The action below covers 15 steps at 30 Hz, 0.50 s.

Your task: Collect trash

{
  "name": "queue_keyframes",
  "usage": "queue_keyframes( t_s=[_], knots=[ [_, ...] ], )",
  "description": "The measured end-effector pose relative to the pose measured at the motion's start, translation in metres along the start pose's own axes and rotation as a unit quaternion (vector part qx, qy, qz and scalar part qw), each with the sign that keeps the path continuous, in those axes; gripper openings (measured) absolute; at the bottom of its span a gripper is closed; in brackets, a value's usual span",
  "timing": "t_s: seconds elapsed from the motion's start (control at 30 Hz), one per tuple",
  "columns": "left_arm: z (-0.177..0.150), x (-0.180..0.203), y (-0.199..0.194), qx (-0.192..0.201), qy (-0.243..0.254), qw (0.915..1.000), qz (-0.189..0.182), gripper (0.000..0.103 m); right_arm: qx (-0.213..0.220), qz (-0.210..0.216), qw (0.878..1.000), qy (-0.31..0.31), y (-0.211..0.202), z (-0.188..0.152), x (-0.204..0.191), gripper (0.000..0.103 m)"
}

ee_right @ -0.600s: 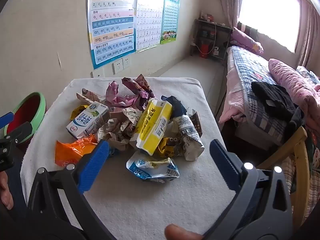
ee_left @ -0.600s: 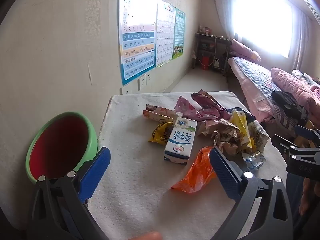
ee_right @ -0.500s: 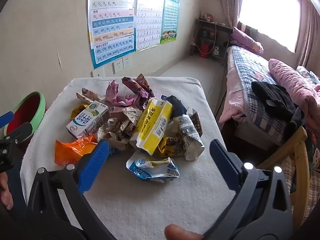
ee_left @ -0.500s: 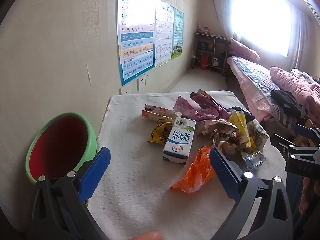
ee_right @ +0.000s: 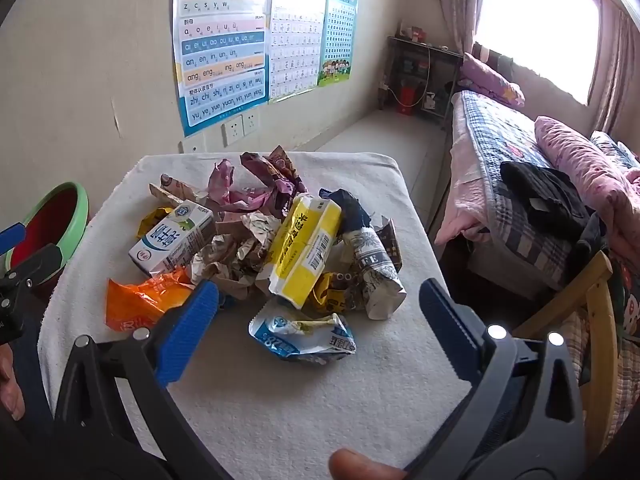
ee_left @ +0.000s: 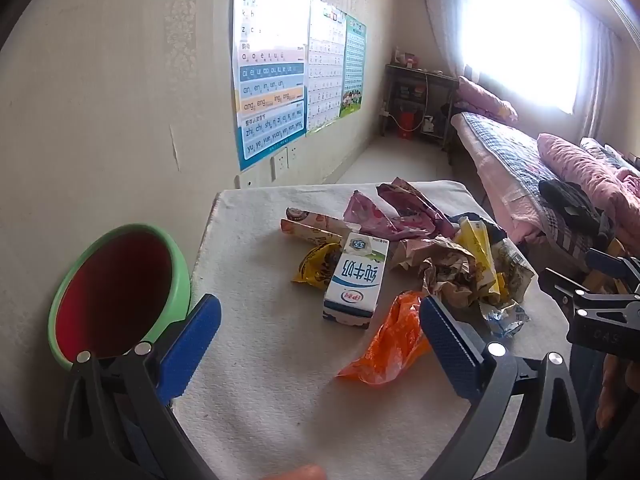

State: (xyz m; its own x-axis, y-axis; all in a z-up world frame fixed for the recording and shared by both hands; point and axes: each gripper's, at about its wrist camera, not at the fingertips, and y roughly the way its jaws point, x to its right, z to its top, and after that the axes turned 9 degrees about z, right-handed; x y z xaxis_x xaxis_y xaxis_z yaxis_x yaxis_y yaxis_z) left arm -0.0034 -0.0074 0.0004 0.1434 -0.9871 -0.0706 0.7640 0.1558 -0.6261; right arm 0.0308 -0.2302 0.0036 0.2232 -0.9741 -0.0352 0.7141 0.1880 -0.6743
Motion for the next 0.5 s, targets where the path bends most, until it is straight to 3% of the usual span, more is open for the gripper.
queue_keyframes(
  t_s=[0.5],
  knots=[
    [-0.0014, -0.0004, 0.0013, -0.001, -0.001, 1.0, -0.003, 0.095, -0.002, -0.002, 1.0, 0.0, -0.0003, -0.0003, -0.0002, 0.099]
  ],
)
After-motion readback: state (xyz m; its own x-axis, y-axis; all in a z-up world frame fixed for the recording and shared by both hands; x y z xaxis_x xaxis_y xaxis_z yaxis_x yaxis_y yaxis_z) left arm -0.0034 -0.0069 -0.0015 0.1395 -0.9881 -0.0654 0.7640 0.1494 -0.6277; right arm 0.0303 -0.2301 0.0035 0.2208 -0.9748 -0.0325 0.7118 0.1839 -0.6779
